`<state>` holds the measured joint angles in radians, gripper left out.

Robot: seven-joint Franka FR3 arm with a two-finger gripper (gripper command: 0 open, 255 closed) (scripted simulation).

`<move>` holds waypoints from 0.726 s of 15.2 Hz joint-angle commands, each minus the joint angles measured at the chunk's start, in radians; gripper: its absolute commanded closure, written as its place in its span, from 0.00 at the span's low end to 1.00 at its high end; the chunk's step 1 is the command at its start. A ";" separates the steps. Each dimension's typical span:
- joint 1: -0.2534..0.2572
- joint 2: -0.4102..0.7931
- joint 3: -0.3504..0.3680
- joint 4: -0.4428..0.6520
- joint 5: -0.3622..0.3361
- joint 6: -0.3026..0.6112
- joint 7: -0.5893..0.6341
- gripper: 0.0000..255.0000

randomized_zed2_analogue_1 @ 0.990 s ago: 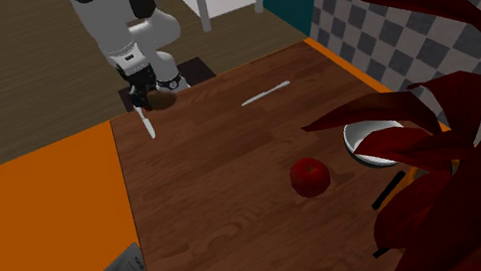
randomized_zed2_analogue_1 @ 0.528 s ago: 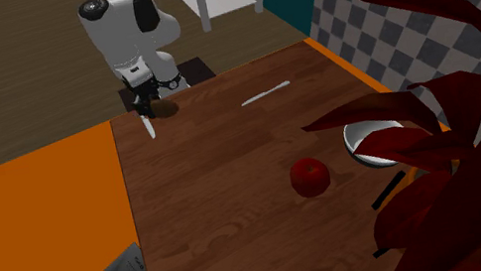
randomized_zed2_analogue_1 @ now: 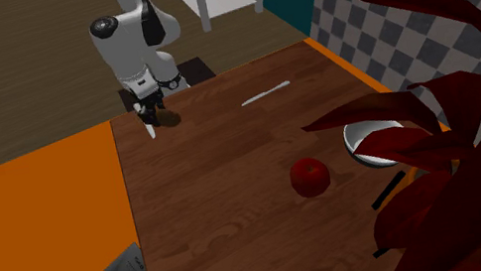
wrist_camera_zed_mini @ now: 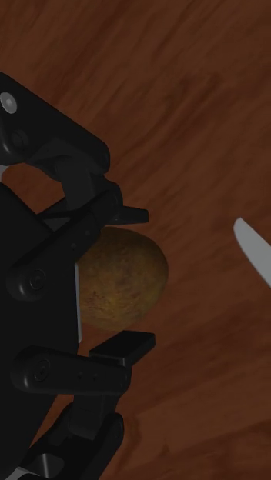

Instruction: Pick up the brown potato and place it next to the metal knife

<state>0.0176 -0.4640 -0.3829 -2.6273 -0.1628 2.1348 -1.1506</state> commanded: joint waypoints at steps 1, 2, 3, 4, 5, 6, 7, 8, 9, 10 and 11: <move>0.001 0.017 -0.006 -0.018 0.000 0.035 -0.003 1.00; 0.002 0.026 -0.009 -0.025 0.000 0.051 -0.005 1.00; 0.002 0.035 -0.012 -0.032 0.000 0.068 -0.006 1.00; 0.003 0.045 -0.016 -0.039 0.001 0.085 -0.008 1.00; 0.004 0.055 -0.019 -0.046 0.002 0.101 -0.010 1.00; 0.006 0.066 -0.022 -0.053 0.003 0.118 -0.012 1.00; 0.007 0.081 -0.026 -0.061 0.005 0.141 -0.015 1.00; 0.007 0.081 -0.026 -0.061 0.005 0.141 -0.015 1.00; 0.008 0.081 -0.026 -0.061 0.004 0.141 -0.015 1.00; 0.008 0.081 -0.027 -0.061 0.004 0.141 -0.015 1.00; 0.008 0.081 -0.027 -0.061 0.004 0.141 -0.015 1.00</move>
<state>0.0228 -0.3872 -0.4111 -2.6849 -0.1604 2.2773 -1.1659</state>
